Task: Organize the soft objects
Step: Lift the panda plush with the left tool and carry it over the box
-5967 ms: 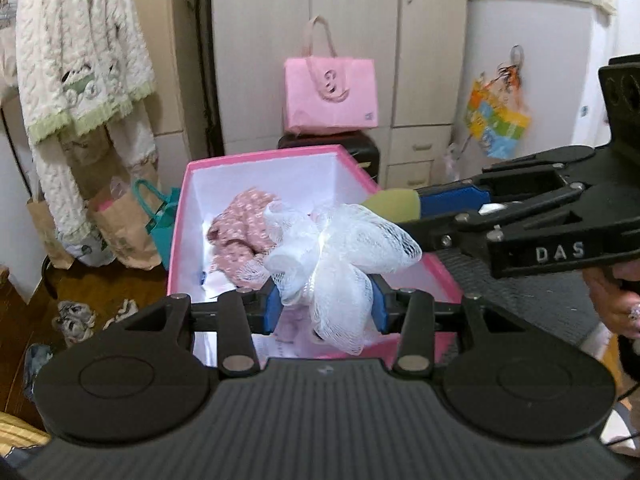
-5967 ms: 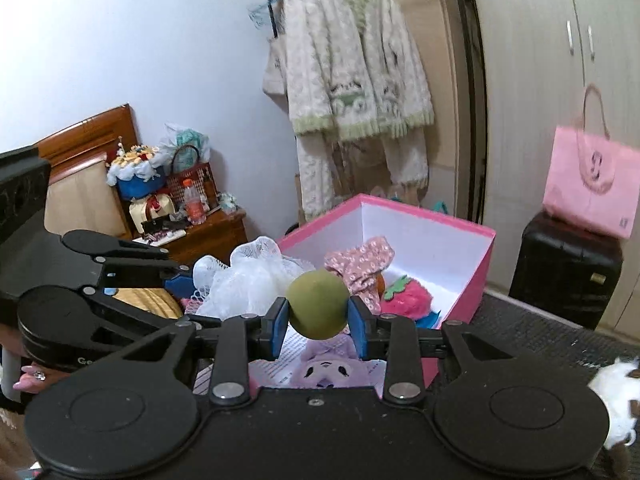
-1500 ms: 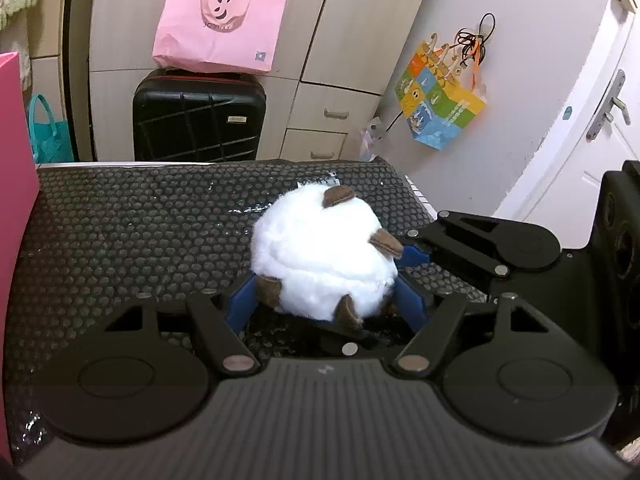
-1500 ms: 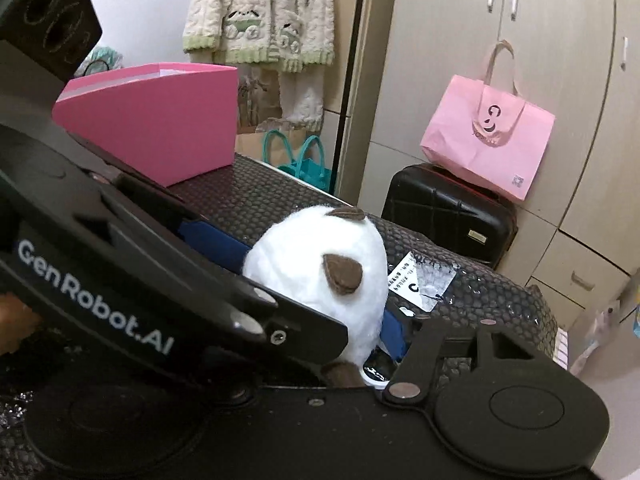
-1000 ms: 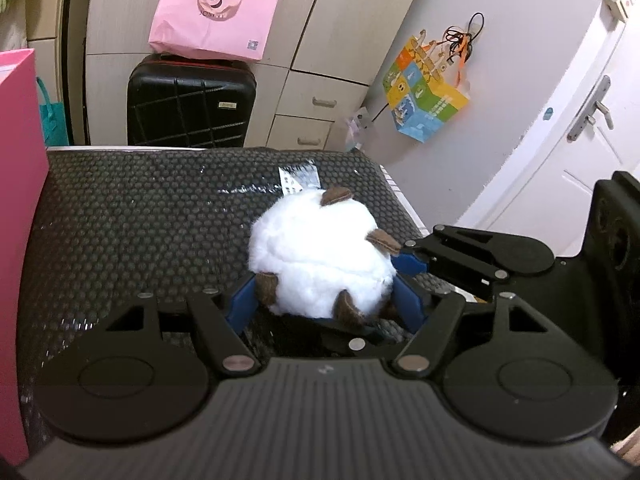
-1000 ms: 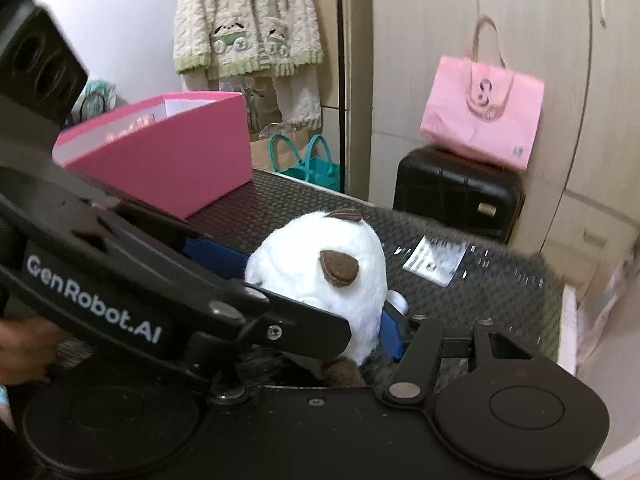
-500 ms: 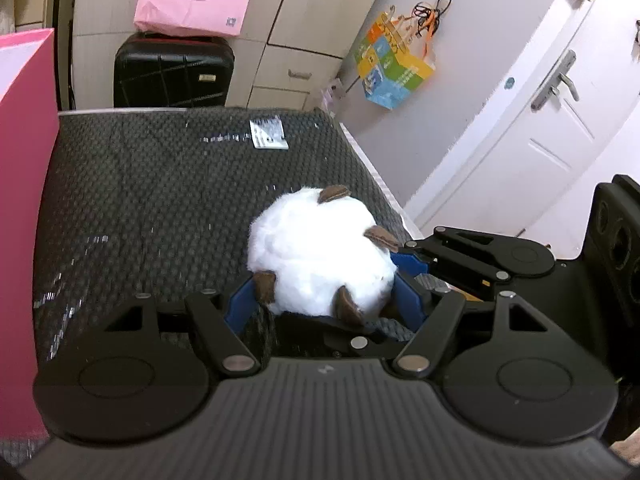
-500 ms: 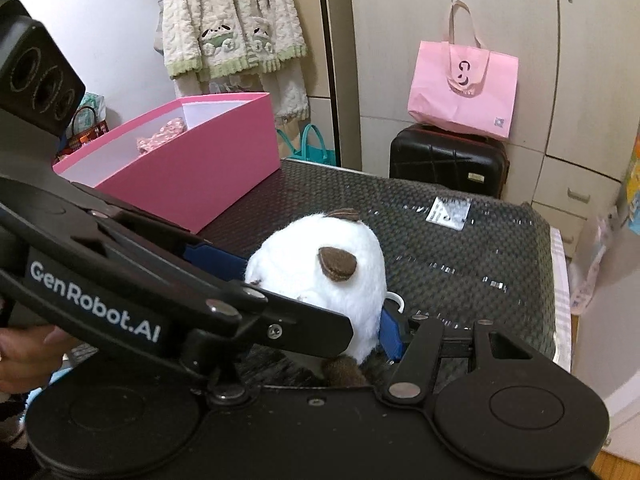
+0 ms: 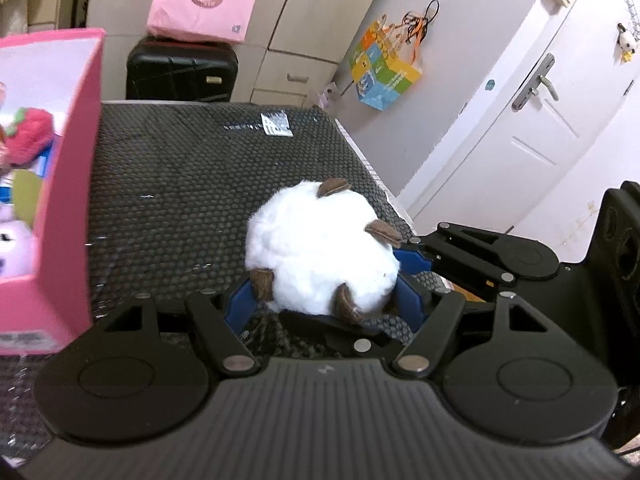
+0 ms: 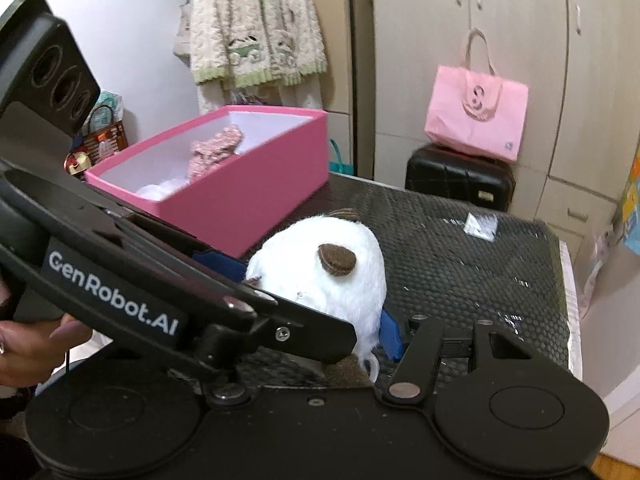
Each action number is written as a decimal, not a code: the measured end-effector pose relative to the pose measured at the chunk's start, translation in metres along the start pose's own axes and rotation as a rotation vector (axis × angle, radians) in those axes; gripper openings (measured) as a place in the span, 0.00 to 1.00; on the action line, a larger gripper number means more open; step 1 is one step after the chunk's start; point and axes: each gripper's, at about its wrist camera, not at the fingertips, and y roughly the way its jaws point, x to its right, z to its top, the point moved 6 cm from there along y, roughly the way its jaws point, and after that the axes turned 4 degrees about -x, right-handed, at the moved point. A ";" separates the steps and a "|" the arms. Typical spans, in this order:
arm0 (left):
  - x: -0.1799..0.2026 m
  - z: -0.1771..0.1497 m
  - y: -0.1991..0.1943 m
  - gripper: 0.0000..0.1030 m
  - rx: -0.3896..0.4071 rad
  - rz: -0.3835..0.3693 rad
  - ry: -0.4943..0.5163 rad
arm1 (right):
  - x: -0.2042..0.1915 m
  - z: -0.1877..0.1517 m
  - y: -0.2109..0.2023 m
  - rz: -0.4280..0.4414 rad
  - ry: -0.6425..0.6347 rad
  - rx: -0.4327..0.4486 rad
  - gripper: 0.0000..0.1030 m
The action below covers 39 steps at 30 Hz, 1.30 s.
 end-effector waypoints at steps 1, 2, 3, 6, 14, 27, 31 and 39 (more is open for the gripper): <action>-0.001 -0.001 -0.009 0.69 0.016 0.006 0.006 | -0.006 0.003 -0.004 -0.003 -0.012 0.010 0.63; -0.002 -0.001 -0.016 0.69 0.029 0.011 0.009 | -0.013 0.006 -0.008 -0.005 -0.026 0.023 0.63; -0.003 -0.001 -0.025 0.69 0.046 0.016 0.012 | -0.020 0.009 -0.011 -0.007 -0.039 0.037 0.63; -0.011 -0.001 -0.050 0.69 0.102 0.036 0.020 | -0.038 0.021 -0.018 0.000 -0.069 0.078 0.63; -0.048 0.015 -0.116 0.71 0.250 0.110 0.011 | -0.083 0.071 -0.021 0.071 -0.108 0.188 0.63; -0.136 0.048 -0.158 0.71 0.351 0.201 -0.104 | -0.129 0.141 0.039 0.249 -0.033 0.199 0.63; -0.168 0.055 -0.143 0.71 0.305 0.196 -0.165 | -0.133 0.145 0.071 0.268 -0.019 0.121 0.63; -0.206 0.049 -0.118 0.71 0.230 0.196 -0.220 | -0.131 0.138 0.116 0.288 0.003 0.021 0.64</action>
